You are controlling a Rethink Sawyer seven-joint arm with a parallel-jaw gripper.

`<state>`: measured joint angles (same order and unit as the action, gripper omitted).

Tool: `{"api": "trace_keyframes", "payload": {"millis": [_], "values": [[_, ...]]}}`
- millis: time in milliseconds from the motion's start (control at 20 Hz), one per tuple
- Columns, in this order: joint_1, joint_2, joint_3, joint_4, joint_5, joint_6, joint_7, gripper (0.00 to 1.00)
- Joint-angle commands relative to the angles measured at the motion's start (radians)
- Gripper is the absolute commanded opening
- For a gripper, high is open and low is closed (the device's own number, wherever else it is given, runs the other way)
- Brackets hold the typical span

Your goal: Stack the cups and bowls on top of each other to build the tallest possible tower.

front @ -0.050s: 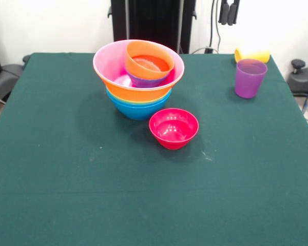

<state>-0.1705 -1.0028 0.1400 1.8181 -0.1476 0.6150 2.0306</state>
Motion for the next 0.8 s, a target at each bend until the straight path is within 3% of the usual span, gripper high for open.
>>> {"api": "trace_keyframes", "payload": {"millis": [50, 650, 800], "values": [[-0.014, 0.053, 0.034, 0.006, 0.012, 0.002, 0.059, 0.00], [0.007, 0.058, 0.021, -0.017, 0.006, 0.016, 0.081, 0.00], [0.018, 0.048, 0.017, -0.045, 0.007, 0.062, 0.084, 0.00]]}}
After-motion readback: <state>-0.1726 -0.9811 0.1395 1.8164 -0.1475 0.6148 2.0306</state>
